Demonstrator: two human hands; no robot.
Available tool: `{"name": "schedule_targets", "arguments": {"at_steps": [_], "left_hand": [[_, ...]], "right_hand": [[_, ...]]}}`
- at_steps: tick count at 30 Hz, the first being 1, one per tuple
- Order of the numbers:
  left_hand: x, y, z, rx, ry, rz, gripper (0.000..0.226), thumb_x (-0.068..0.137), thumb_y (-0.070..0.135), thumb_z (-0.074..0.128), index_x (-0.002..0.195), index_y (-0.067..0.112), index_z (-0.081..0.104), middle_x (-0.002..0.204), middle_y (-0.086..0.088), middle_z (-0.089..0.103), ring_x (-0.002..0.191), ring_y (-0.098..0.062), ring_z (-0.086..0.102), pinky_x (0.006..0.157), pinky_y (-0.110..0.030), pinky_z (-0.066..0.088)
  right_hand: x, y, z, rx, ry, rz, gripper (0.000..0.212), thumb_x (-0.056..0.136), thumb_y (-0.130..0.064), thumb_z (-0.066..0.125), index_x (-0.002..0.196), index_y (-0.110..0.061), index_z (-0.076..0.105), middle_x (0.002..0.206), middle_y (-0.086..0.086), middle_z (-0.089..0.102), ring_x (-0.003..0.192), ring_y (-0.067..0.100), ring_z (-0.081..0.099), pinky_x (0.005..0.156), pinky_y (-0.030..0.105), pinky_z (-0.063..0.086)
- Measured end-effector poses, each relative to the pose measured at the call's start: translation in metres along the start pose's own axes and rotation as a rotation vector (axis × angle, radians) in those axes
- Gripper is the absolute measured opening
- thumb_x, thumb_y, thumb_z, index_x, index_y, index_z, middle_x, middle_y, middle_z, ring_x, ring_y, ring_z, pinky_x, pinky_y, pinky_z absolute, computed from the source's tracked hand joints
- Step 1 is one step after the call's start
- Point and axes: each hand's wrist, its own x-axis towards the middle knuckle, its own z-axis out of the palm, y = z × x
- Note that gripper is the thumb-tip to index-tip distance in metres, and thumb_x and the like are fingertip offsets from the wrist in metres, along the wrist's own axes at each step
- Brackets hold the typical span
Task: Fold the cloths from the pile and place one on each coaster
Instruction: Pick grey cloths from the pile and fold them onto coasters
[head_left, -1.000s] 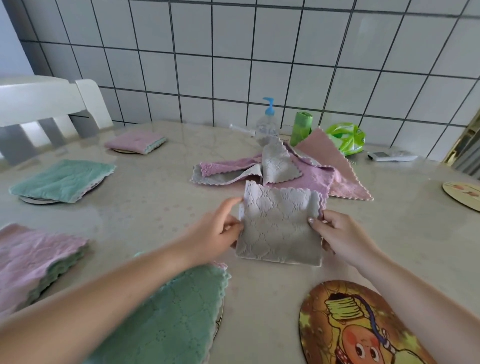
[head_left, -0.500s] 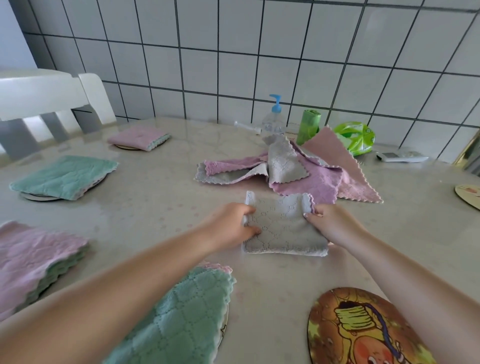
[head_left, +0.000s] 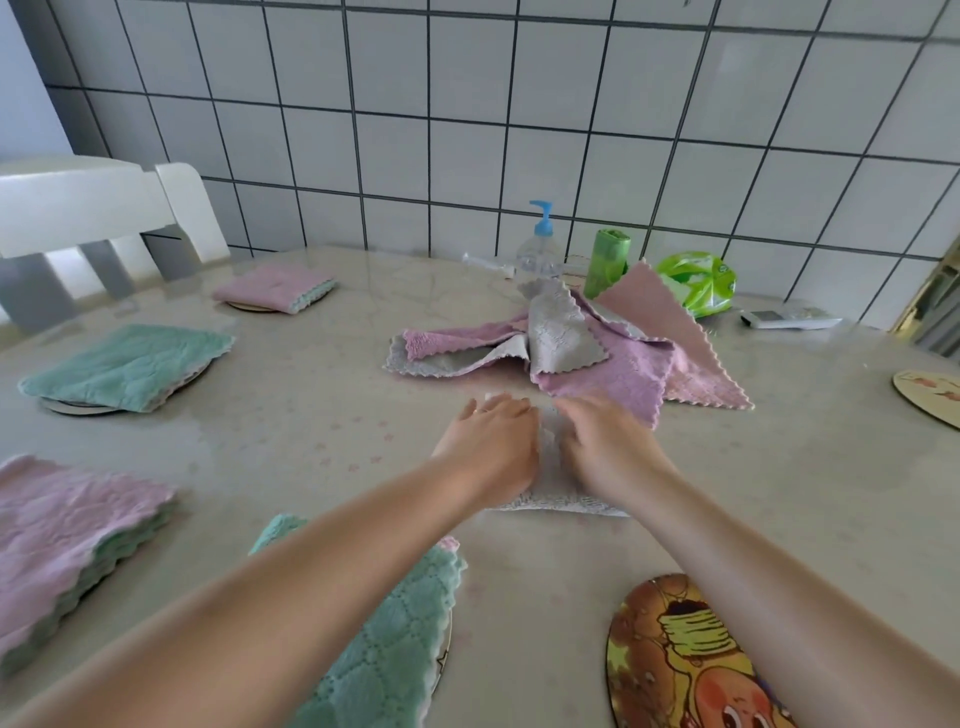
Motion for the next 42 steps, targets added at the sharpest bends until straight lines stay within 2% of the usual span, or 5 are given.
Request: {"name": "schedule_targets", "arguments": {"at_steps": [13,18,24,35,42], "left_hand": [[0.001,-0.020,0.017,0.042,-0.225,-0.160,0.064,0.095,0.052,0.015,0.149,0.023,-0.003,0.158,-0.004,-0.009,0.145,-0.020,-0.011,0.117,-0.047,-0.005],[-0.001,-0.019,0.013,0.112,-0.230,-0.188,0.066,0.093,0.059,0.012,0.149,0.028,-0.003,0.158,-0.010,-0.002,0.145,-0.026,-0.006,0.117,-0.049,-0.003],[-0.017,-0.029,0.005,-0.040,0.009,-0.132,0.048,0.094,0.045,0.040,0.136,0.021,0.042,0.123,-0.009,0.056,0.125,-0.029,0.043,0.108,-0.043,0.030],[-0.023,0.002,-0.019,-0.763,0.126,-0.214,0.052,0.086,0.001,0.058,0.135,0.014,0.047,0.133,-0.002,0.051,0.106,-0.019,0.058,0.092,-0.028,0.047],[-0.079,0.052,-0.023,-1.114,-0.159,-0.161,0.084,0.078,-0.002,0.069,0.146,0.022,0.027,0.144,0.006,0.037,0.098,-0.016,0.066,0.076,-0.025,0.057]], "right_hand": [[-0.009,0.018,0.017,-0.232,-0.275,0.179,0.066,0.094,-0.058,0.014,0.150,-0.025,0.001,0.159,-0.006,-0.005,0.146,0.012,-0.007,0.116,0.054,-0.004],[-0.010,0.016,0.011,-0.239,-0.248,0.151,0.069,0.092,-0.061,0.020,0.149,-0.024,0.010,0.159,-0.002,0.006,0.146,0.018,0.004,0.115,0.057,0.003],[-0.025,0.024,-0.006,-0.112,-0.134,0.244,0.057,0.090,-0.053,0.042,0.136,-0.021,0.037,0.142,0.002,0.043,0.128,0.025,0.041,0.107,0.046,0.031],[-0.038,0.025,-0.023,0.602,0.088,0.304,0.045,0.087,-0.018,0.062,0.130,-0.026,0.053,0.138,-0.001,0.049,0.123,0.021,0.048,0.092,0.028,0.041],[-0.125,0.042,-0.058,0.735,0.040,0.336,0.030,0.084,-0.021,0.066,0.110,-0.035,0.063,0.110,-0.015,0.058,0.093,0.004,0.059,0.077,0.022,0.049]]}}
